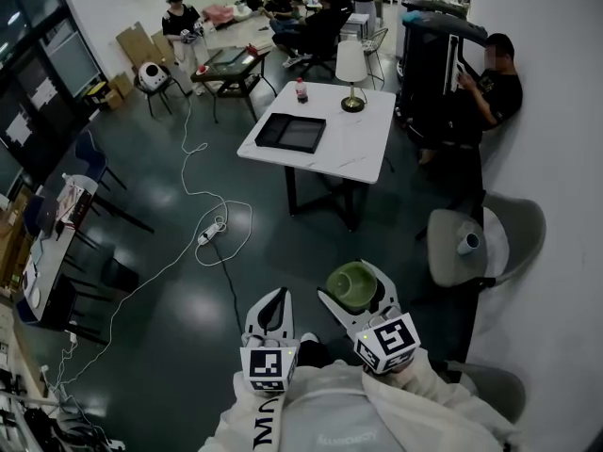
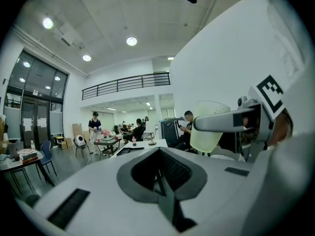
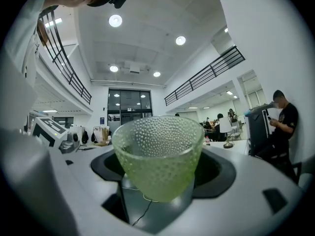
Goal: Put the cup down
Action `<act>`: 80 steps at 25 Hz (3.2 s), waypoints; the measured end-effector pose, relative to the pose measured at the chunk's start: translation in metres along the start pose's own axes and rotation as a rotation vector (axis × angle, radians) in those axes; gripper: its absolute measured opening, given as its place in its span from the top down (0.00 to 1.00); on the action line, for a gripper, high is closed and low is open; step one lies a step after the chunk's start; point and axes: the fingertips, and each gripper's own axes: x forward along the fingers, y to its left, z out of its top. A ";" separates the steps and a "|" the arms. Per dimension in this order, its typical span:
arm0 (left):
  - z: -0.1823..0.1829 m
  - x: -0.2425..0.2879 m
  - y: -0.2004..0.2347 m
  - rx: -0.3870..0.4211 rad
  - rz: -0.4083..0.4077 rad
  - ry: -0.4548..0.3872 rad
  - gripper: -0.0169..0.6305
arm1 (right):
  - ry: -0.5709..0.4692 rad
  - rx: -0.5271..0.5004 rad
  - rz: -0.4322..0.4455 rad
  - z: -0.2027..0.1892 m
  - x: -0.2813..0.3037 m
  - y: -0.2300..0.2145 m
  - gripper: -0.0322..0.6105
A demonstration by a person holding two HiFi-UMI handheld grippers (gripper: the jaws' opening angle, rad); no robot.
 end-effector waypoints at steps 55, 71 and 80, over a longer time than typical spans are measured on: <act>-0.009 0.285 0.236 -0.041 -0.093 0.051 0.96 | 0.102 0.016 -0.108 -0.020 0.338 -0.121 0.35; -0.002 0.354 0.308 -0.031 -0.118 0.025 0.96 | 0.082 0.005 -0.144 -0.014 0.432 -0.144 0.35; -0.004 0.368 0.318 -0.041 -0.131 0.019 0.96 | 0.097 -0.001 -0.156 -0.016 0.448 -0.151 0.35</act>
